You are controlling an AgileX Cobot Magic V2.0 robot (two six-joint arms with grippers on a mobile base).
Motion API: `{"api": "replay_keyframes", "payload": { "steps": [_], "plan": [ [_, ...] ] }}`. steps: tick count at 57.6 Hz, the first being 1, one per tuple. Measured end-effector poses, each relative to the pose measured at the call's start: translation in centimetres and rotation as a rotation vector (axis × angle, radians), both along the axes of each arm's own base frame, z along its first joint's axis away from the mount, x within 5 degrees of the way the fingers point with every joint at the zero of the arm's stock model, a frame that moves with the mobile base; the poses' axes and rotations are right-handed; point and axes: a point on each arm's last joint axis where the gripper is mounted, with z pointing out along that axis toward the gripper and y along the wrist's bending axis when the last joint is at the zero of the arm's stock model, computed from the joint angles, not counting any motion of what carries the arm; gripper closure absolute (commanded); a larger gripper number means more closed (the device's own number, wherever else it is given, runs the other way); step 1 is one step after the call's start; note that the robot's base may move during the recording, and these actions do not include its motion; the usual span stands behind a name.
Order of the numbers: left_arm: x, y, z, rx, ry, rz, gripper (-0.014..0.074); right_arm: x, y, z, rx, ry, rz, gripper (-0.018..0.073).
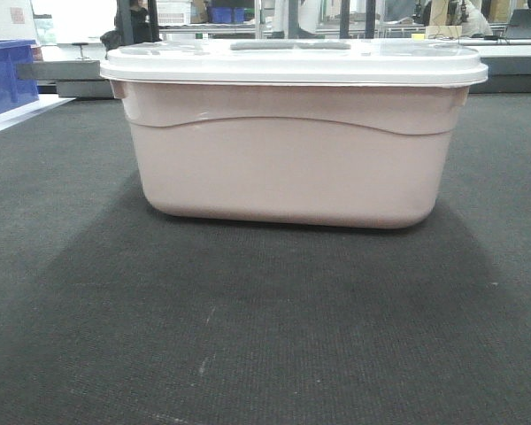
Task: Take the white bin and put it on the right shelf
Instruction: 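Lower both grippers toward the white lid handles of the pink bin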
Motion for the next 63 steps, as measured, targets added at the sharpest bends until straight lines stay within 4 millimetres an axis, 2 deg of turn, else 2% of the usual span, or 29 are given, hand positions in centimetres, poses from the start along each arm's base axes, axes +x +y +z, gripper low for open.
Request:
{"api": "replay_keyframes", "payload": {
  "steps": [38, 50, 57, 63],
  "plan": [
    [0.0, 0.0, 0.0, 0.0, 0.0, 0.0, 0.0715, 0.0, 0.0, 0.1, 0.0, -0.007, 0.0, 0.0485],
    [0.0, 0.0, 0.7, -0.001, -0.074, 0.005, 0.0715, 0.0, 0.0, 0.2, -0.001, -0.017, 0.0, 0.0485],
    [-0.1, 0.1, 1.6, -0.002, -0.177, 0.012, 0.0713, -0.1, 0.0, 0.9, -0.004, -0.1, -0.002, 0.0485],
    [-0.4, 0.1, 3.1, -0.002, -0.2, 0.01, 0.0711, -0.5, 0.0, 3.1, -0.007, -0.187, -0.003, 0.0485]
  ]
}}
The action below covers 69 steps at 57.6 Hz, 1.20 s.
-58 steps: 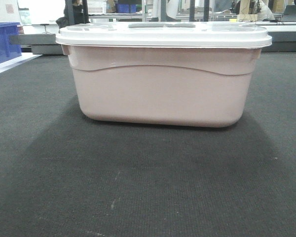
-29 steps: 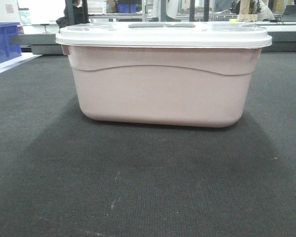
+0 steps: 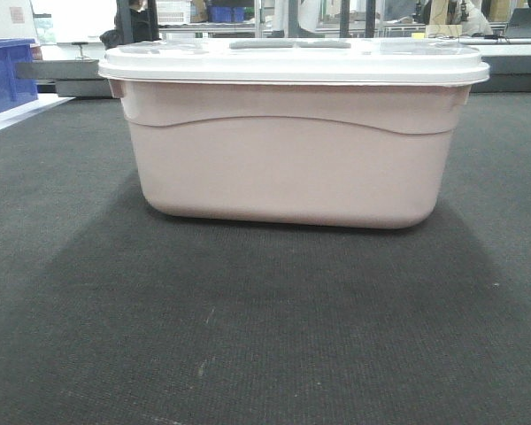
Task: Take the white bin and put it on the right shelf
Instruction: 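Lower both grippers toward the white lid handles of the pink bin, then close both grippers on the grey lid clips at the bin's ends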
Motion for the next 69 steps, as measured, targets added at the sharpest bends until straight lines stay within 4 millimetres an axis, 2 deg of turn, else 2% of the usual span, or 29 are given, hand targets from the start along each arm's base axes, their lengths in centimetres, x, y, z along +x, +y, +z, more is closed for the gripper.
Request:
{"api": "replay_keyframes", "payload": {
  "steps": [8, 13, 15, 20, 24, 26, 33, 39, 46, 51, 63, 69],
  "plan": [
    [-1.4, -0.1, 6.4, 0.002, -0.041, -0.014, 0.0708, -1.8, 0.1, 6.3, -0.006, -0.146, 0.001, 0.0485],
    [-1.9, -0.2, 10.4, 0.004, -0.029, -0.02, 0.0687, -2.4, 0.1, 9.7, -0.007, -0.166, 0.002, 0.0485],
    [-1.9, -0.2, 12.2, 0.006, -0.011, -0.023, 0.0658, -2.3, 0.1, 11.1, -0.007, -0.156, 0.003, 0.048],
    [-1.3, -0.3, 15.2, -0.001, 0.048, -0.035, 0.0577, -1.3, 0.1, 13.2, 0.008, -0.128, 0.008, 0.0439],
    [0.3, -0.5, 17.2, -0.032, 0.133, -0.059, 0.0457, 0.2, 0.0, 14.6, 0.033, -0.09, 0.016, 0.0347],
    [1.1, -0.6, 17.7, -0.049, 0.165, -0.072, 0.0405, 0.9, 0.0, 15.0, 0.038, -0.075, 0.017, 0.0307],
    [3.7, -1.0, 18.5, -0.118, 0.257, -0.114, 0.0224, 3.5, -0.1, 15.2, 0.051, -0.002, 0.017, 0.0073],
    [5.6, -1.3, 18.6, -0.173, 0.33, -0.147, 0.0135, 5.5, -0.1, 14.8, 0.07, 0.068, 0.018, -0.0092],
    [7.6, -1.8, 18.6, -0.218, 0.466, -0.193, 0.012, 7.4, -0.2, 14.0, 0.094, 0.155, 0.021, -0.0073],
    [9.0, -2.3, 19.1, -0.256, 0.555, -0.237, 0.012, 8.1, -0.1, 14.3, 0.128, 0.225, 0.035, -0.0073],
    [13.8, -4.1, 21.6, -0.347, 0.639, -0.421, 0.012, 9.8, 0.7, 17.7, 0.222, 0.43, 0.113, -0.0065],
    [16.6, -4.1, 22.2, -0.377, 0.67, -0.494, 0.012, 11.4, 0.8, 19.7, 0.286, 0.524, 0.149, -0.0065]
  ]
}}
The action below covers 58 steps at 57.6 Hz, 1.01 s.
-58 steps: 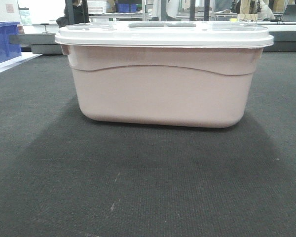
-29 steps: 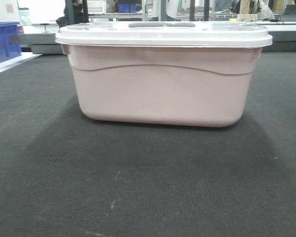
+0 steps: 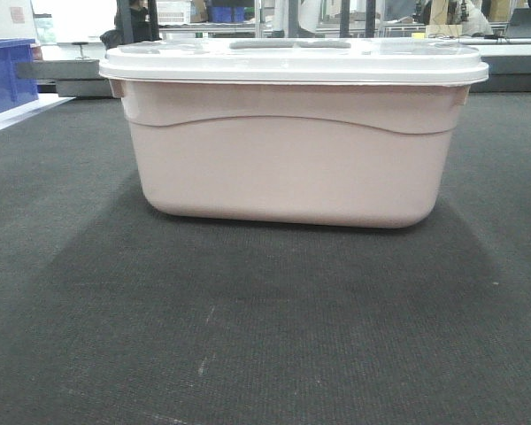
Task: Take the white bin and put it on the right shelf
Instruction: 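Close both grippers on the grey lid clips at the bin's ends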
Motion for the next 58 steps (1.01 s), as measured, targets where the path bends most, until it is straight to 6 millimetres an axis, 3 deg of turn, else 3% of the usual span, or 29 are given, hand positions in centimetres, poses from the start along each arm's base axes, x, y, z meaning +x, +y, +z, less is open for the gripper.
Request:
{"api": "replay_keyframes", "payload": {
  "steps": [8, 17, 34, 47, 58],
  "plan": [
    [4.1, 1.3, -0.9, -0.078, 0.059, -0.094, 0.0121, 3.3, -1.0, 0.9, 0.103, 0.153, 0.007, -0.0065],
    [8.1, 3.6, -3.2, -0.264, 0.085, -0.182, 0.0123, 7.1, -2.7, -1.3, 0.201, 0.267, 0.095, -0.0065],
    [14.6, 5.0, -10.2, -0.461, 0.198, -0.232, 0.0124, 13.0, -5.8, -4.7, 0.449, 0.162, 0.366, -0.0065],
    [18.0, 4.7, -15.4, -0.596, 0.3, -0.235, 0.0124, 15.8, -7.2, -10.2, 0.635, 0.175, 0.385, -0.0065],
    [19.7, 2.5, -18.2, -0.658, 0.351, -0.255, 0.0124, 16.9, -6.6, -14.3, 0.782, 0.15, 0.354, -0.0065]
  ]
}}
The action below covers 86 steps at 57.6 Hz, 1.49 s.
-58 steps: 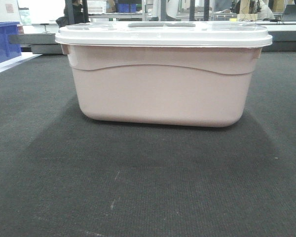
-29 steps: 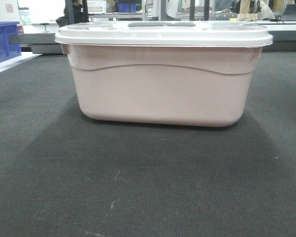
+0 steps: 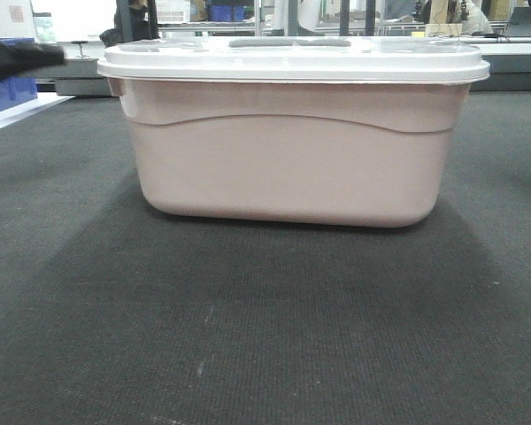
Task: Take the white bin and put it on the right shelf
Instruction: 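Close both grippers on the grey lid clips at the bin's ends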
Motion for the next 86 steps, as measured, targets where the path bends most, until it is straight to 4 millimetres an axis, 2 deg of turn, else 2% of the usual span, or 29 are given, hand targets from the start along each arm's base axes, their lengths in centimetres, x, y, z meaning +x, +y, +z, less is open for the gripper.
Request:
{"api": "replay_keyframes", "payload": {
  "steps": [11, 24, 49, 55, 61, 70, 77, 85, 86],
  "plan": [
    [0.8, -2.9, -1.1, 0.002, 0.01, -0.027, 0.0124, 1.6, 2.9, -2.8, 0.015, 0.031, 0.068, -0.0065],
    [1.1, -4.8, -1.2, 0.02, 0.012, -0.002, 0.0124, 2.7, 5.5, -5.1, -0.002, 0.085, 0.121, -0.0065],
    [1.0, -6.9, -1.5, 0.042, 0.018, -0.013, 0.0124, 2.8, 5.7, -5.3, -0.021, 0.071, 0.121, -0.0064],
    [1.0, -7.0, -1.7, 0.05, 0.018, -0.018, 0.0134, 2.8, 5.7, -5.3, -0.021, 0.071, 0.121, 0.0017],
    [0.9, -7.0, -1.7, 0.045, 0.018, -0.032, 0.0205, 2.8, 5.7, -5.3, -0.021, 0.071, 0.121, 0.0193],
    [0.8, -7.2, -1.6, 0.039, 0.013, -0.052, 0.04, 2.9, 5.6, -5.1, 0.01, 0.063, 0.113, 0.04],
    [0.8, -7.2, -2.0, 0.052, 0.018, -0.059, 0.0556, 2.9, 5.6, -5.0, 0.015, 0.064, 0.11, 0.0489],
    [0.9, -7.1, -2.0, 0.021, 0.039, -0.051, 0.0729, 2.9, 5.5, -4.9, 0.027, 0.058, 0.115, 0.0489],
    [0.9, -7.1, -2.0, 0.018, 0.039, -0.05, 0.0729, 2.9, 5.5, -4.9, 0.028, 0.057, 0.117, 0.0489]
  ]
}}
